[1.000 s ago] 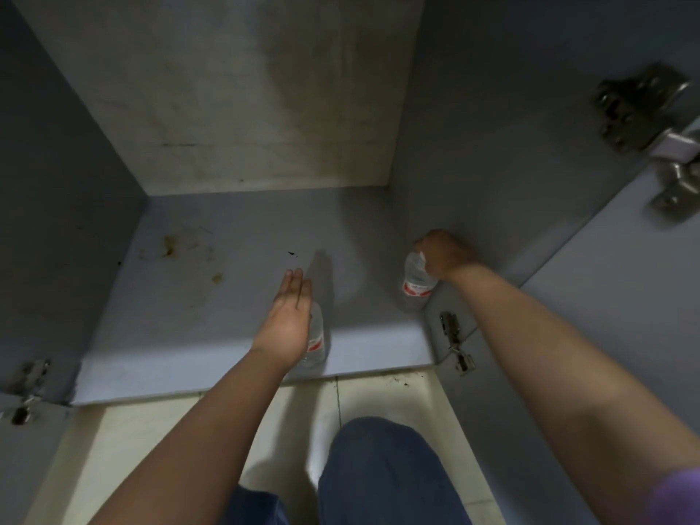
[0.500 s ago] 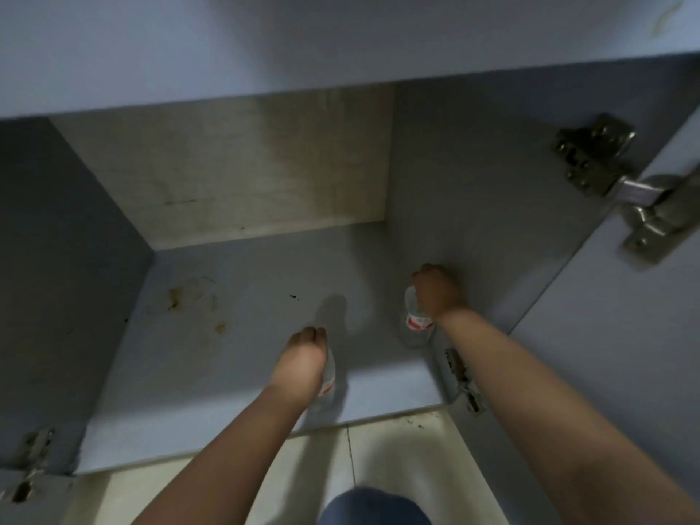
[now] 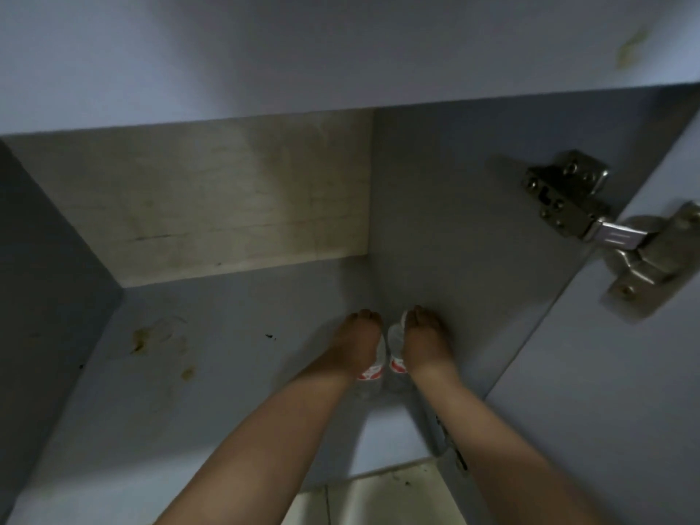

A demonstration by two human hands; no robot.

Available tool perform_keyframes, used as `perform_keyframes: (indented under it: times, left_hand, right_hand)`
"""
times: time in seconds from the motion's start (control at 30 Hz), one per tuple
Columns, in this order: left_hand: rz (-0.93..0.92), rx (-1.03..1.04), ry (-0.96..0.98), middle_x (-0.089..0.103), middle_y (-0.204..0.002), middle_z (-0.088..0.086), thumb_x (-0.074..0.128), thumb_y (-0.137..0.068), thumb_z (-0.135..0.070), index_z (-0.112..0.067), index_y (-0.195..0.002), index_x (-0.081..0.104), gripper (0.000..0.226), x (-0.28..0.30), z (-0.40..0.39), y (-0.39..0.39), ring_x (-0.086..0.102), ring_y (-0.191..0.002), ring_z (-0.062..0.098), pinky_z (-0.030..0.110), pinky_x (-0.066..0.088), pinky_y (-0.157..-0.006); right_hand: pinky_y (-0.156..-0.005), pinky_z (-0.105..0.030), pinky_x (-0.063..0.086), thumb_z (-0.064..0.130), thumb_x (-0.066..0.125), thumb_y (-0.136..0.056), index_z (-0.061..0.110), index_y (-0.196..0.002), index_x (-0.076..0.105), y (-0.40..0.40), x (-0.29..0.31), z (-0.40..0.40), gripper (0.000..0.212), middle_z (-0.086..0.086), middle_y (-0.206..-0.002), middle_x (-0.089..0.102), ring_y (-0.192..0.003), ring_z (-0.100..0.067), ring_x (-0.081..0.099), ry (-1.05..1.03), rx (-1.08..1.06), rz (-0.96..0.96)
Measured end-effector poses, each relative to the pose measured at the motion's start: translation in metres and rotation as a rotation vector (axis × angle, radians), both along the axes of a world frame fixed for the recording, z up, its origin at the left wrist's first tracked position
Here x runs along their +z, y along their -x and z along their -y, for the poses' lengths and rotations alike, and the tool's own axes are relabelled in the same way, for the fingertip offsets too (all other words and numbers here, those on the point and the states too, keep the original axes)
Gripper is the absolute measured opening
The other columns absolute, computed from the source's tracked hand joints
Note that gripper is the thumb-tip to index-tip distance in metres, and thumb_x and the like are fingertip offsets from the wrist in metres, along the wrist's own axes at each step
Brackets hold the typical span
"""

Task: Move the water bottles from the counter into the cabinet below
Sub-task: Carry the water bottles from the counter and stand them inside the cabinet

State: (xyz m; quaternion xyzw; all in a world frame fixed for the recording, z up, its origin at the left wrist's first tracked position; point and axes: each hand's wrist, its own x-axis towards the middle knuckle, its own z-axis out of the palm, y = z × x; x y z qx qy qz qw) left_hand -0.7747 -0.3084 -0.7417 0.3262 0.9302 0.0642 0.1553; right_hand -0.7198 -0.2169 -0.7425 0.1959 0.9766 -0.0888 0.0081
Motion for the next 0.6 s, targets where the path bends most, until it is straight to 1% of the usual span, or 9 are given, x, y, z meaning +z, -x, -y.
perform_keyframes:
  times: [0.07, 0.1, 0.2, 0.3, 0.4, 0.47, 0.5, 0.53, 0.6]
  left_hand:
    - [0.013, 0.003, -0.026, 0.048, -0.133, 0.023, 0.044, -0.093, -0.005, 0.006, -0.122, 0.047, 0.031, 0.0, -0.008, 0.005, 0.048, -0.123, 0.036, 0.037, 0.038, -0.1]
    - [0.013, 0.007, -0.03, 0.048, -0.134, 0.023, 0.044, -0.094, -0.006, 0.005, -0.123, 0.047, 0.032, -0.001, -0.01, 0.006, 0.048, -0.124, 0.036, 0.037, 0.038, -0.101]
    - [0.016, 0.008, -0.051, 0.046, -0.137, 0.022, 0.044, -0.094, -0.007, 0.003, -0.13, 0.044, 0.037, -0.006, -0.012, 0.009, 0.047, -0.126, 0.034, 0.036, 0.037, -0.103]
    - [0.025, 0.03, -0.093, 0.044, -0.14, 0.019, 0.044, -0.095, -0.008, 0.002, -0.134, 0.04, 0.04, -0.01, -0.008, 0.007, 0.046, -0.128, 0.03, 0.032, 0.036, -0.103]
    - [0.034, 0.034, -0.118, 0.028, -0.153, 0.018, 0.04, -0.098, -0.012, -0.001, -0.144, 0.027, 0.049, -0.011, -0.006, 0.003, 0.032, -0.14, 0.025, 0.027, 0.025, -0.112]
    - [0.041, 0.022, -0.112, 0.012, -0.158, 0.017, 0.04, -0.099, -0.019, -0.007, -0.149, 0.014, 0.057, -0.012, -0.002, 0.0, 0.019, -0.146, 0.026, 0.026, 0.017, -0.117]
    - [0.042, 0.024, -0.097, 0.008, -0.159, 0.017, 0.038, -0.1, -0.023, -0.012, -0.15, 0.011, 0.058, -0.012, 0.002, -0.003, 0.015, -0.147, 0.029, 0.029, 0.018, -0.117]
    - [0.038, 0.033, -0.069, 0.006, -0.159, 0.017, 0.035, -0.101, -0.026, -0.017, -0.15, 0.01, 0.056, -0.011, 0.008, -0.005, 0.013, -0.147, 0.031, 0.033, 0.02, -0.118]
    - [0.04, 0.08, 0.005, 0.003, -0.16, 0.013, 0.031, -0.101, -0.03, -0.024, -0.15, 0.01, 0.053, -0.005, 0.03, -0.013, 0.009, -0.148, 0.031, 0.038, 0.022, -0.118]
  right_hand:
    - [-0.116, -0.025, 0.027, 0.007, 0.051, -0.094, -0.015, -0.14, 0.025, -0.006, -0.007, -0.001, 0.058, -0.032, -0.151, 0.024, -0.141, -0.031, 0.033, 0.066, 0.01, 0.04]
    - [-0.119, -0.028, 0.019, 0.003, 0.037, -0.098, -0.011, -0.144, 0.016, -0.008, -0.008, 0.0, 0.052, -0.025, -0.156, 0.014, -0.145, -0.028, 0.022, 0.152, 0.008, 0.038]
    - [-0.111, -0.032, 0.036, -0.004, 0.023, -0.092, -0.022, -0.133, 0.033, -0.002, -0.023, -0.004, 0.046, -0.037, -0.145, 0.029, -0.135, -0.041, 0.039, 0.011, -0.058, -0.188]
    - [-0.122, -0.03, 0.005, 0.001, 0.002, -0.097, -0.012, -0.145, 0.0, -0.008, -0.022, -0.005, 0.049, -0.026, -0.157, 0.0, -0.148, -0.03, 0.006, -0.011, 0.117, -0.036]
    - [-0.122, -0.029, 0.003, 0.006, 0.024, -0.101, -0.003, -0.148, -0.004, -0.009, -0.03, -0.006, 0.055, -0.018, -0.159, -0.005, -0.149, -0.027, 0.0, 0.002, 0.055, 0.025]
    - [-0.12, -0.03, 0.019, 0.007, 0.045, -0.096, -0.005, -0.146, 0.015, -0.01, -0.03, -0.002, 0.06, -0.023, -0.157, 0.011, -0.147, -0.031, 0.015, -0.024, -0.017, 0.024]
    - [-0.11, -0.03, 0.039, 0.006, 0.065, -0.083, -0.009, -0.136, 0.039, -0.012, -0.027, 0.0, 0.062, -0.029, -0.148, 0.035, -0.137, -0.035, 0.039, -0.048, -0.013, -0.057]
    - [-0.088, -0.031, 0.056, 0.008, 0.082, -0.063, -0.009, -0.116, 0.062, -0.014, -0.022, 0.004, 0.059, -0.03, -0.126, 0.059, -0.116, -0.037, 0.061, -0.03, 0.01, -0.09]
    - [-0.057, -0.032, 0.061, 0.016, 0.08, -0.045, -0.001, -0.085, 0.077, -0.023, -0.013, 0.012, 0.043, -0.021, -0.092, 0.077, -0.083, -0.034, 0.075, -0.01, 0.072, -0.016]
